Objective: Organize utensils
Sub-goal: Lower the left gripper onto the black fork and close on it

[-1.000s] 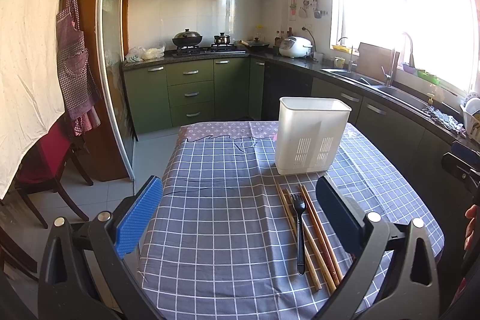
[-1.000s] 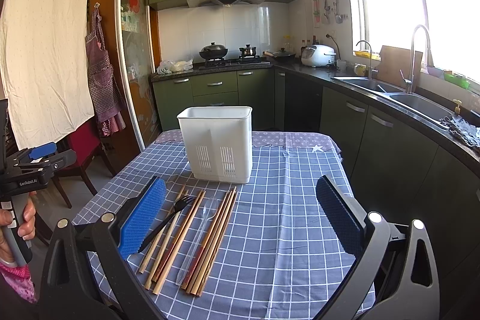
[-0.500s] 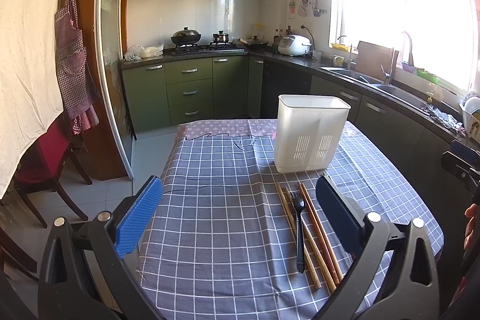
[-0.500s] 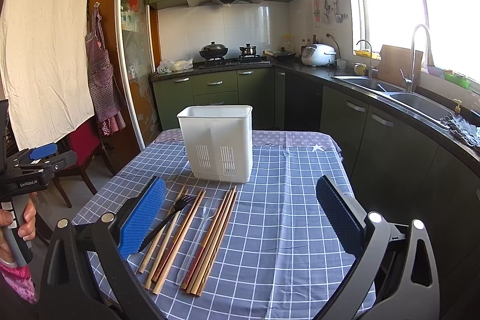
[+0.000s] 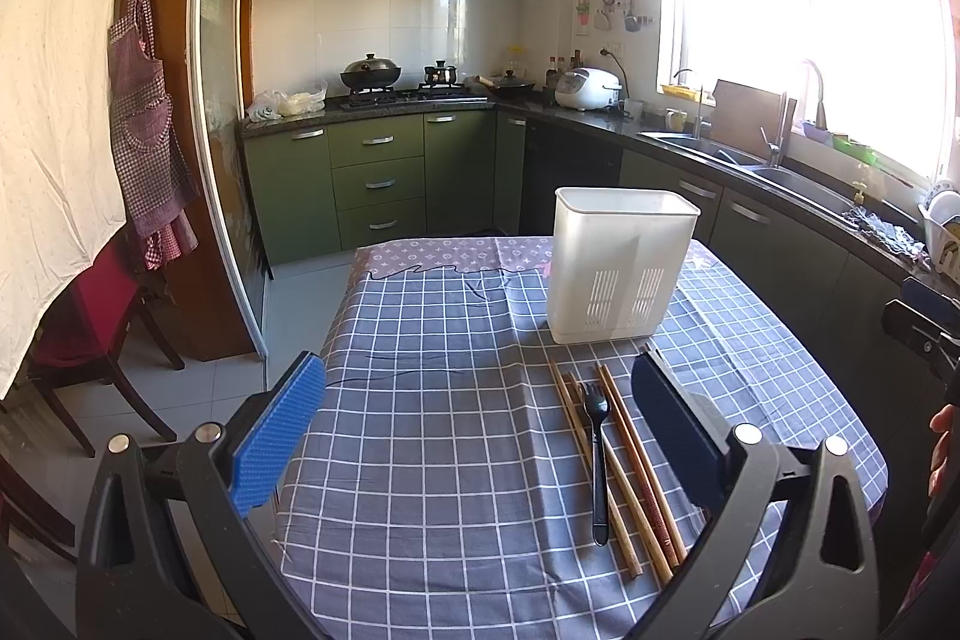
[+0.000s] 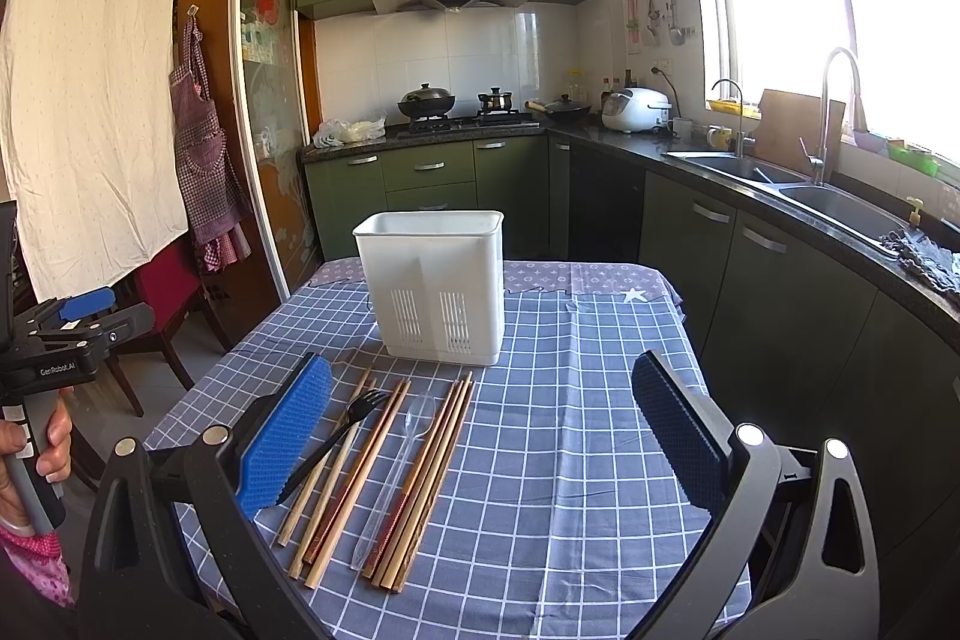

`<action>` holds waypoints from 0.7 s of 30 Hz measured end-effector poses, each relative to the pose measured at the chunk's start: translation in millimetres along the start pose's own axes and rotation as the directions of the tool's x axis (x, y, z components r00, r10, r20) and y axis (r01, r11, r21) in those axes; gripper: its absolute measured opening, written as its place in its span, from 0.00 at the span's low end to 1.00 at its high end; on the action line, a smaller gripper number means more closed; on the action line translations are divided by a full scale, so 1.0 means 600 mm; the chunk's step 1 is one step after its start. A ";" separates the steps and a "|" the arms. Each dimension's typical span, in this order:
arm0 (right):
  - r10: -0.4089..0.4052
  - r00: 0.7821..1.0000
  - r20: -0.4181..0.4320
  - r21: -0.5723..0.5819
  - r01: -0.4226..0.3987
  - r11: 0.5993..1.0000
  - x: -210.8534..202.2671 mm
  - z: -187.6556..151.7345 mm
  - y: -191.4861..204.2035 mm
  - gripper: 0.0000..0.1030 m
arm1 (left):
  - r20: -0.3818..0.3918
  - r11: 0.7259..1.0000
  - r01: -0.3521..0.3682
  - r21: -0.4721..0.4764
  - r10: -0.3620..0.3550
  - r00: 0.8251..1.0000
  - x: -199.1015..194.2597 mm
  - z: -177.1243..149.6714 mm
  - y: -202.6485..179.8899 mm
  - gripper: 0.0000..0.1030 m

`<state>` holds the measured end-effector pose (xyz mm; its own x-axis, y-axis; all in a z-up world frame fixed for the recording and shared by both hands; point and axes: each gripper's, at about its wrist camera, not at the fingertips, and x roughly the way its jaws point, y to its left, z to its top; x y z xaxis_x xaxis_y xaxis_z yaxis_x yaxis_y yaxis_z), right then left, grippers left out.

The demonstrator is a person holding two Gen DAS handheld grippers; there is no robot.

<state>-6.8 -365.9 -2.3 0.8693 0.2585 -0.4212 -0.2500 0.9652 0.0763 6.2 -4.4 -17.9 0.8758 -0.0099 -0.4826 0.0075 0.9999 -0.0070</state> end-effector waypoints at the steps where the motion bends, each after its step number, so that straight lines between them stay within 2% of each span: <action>1: 0.000 1.000 -0.001 0.000 0.000 1.000 0.001 -0.001 0.001 0.96 | -0.001 1.000 0.000 0.000 0.000 1.000 0.001 -0.001 0.000 0.95; 6: 0.000 1.000 -0.006 0.001 0.000 1.000 0.006 -0.004 0.001 0.96 | -0.018 1.000 0.010 -0.004 -0.010 1.000 0.008 -0.004 -0.001 0.95; 11: -0.010 1.000 -0.030 0.010 0.011 1.000 0.022 -0.004 -0.005 0.96 | -0.124 0.996 0.057 -0.062 -0.064 0.990 0.054 -0.010 0.009 0.95; 15: -0.042 0.996 -0.084 0.013 0.044 0.999 0.053 -0.008 -0.016 0.96 | -0.195 0.993 0.083 -0.086 -0.098 0.976 0.101 -0.015 0.009 0.95; 18: -0.084 0.986 -0.147 -0.011 0.083 0.996 0.094 -0.009 -0.026 0.96 | -0.269 0.989 0.105 -0.101 -0.128 0.955 0.143 -0.014 0.003 0.95; 21: -0.104 0.969 -0.226 -0.025 0.101 0.995 0.142 -0.010 -0.041 0.96 | -0.365 0.986 0.128 -0.105 -0.158 0.917 0.189 -0.011 -0.008 0.94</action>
<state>70.8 -367.7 -45.6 0.7715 0.1412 -0.6203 -0.1718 0.9851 0.0105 102.3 -10.3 -78.7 0.6259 -0.1677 -0.7616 0.0682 0.9846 -0.1607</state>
